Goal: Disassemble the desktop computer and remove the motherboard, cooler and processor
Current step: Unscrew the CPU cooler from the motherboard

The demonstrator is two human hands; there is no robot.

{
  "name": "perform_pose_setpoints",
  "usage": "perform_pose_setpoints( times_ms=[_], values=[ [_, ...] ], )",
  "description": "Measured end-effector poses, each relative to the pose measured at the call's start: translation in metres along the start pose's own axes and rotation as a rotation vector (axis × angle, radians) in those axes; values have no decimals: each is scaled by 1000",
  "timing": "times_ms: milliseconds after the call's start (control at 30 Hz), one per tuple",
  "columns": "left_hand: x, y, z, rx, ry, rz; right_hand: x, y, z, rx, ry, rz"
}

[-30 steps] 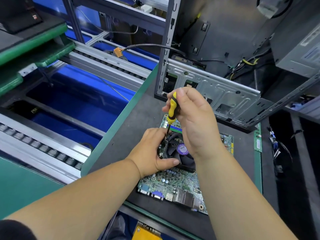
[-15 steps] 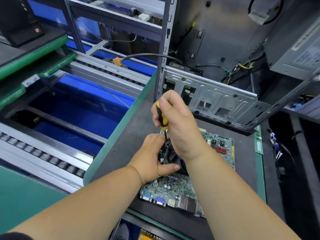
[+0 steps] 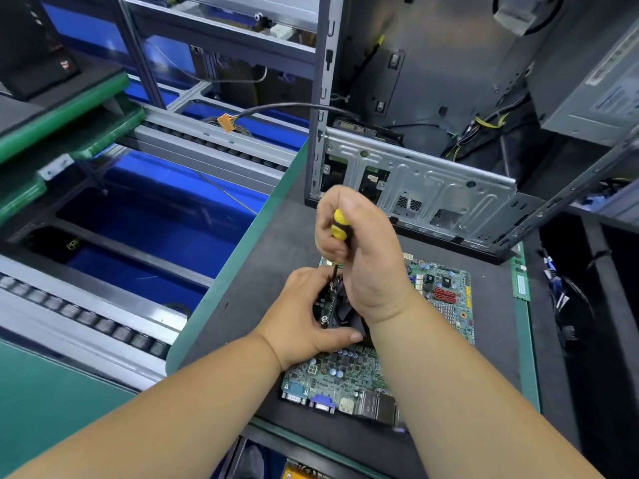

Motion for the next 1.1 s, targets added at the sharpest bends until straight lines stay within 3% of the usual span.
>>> perform_pose_setpoints(
  times_ms=[100,267,533,700,833,1000,1100],
  values=[
    [-3,-2,-3,9,-15,1,1,-8,-2,-11,-9,9],
    [-5,-5,-5,-5,12,11,15,-20,-31,-171,-54,-71],
    [-11,-7,-7,-56,22,74,9,-18,-19,-213,-86,-105],
    [-14,-6,-6,-64,60,56,-6,12,-1,-78,-59,39],
    [-20,-5,-6,-79,108,90,3,1,-11,-82,-140,-12],
    [-19,-5,-7,-71,150,81,31,-16,-44,-241,25,-131],
    [-17,-5,-5,-36,148,38,47,-20,-44,-226,158,-152]
  ],
)
Point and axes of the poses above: each hand's wrist, its own y-axis towards the middle knuckle, its own z-axis out of the palm, x = y × z, the point moved 9 cm from there along y, towards the middle knuckle, and after that the axes turned 14 degrees about -z, right-handed, at the moved point
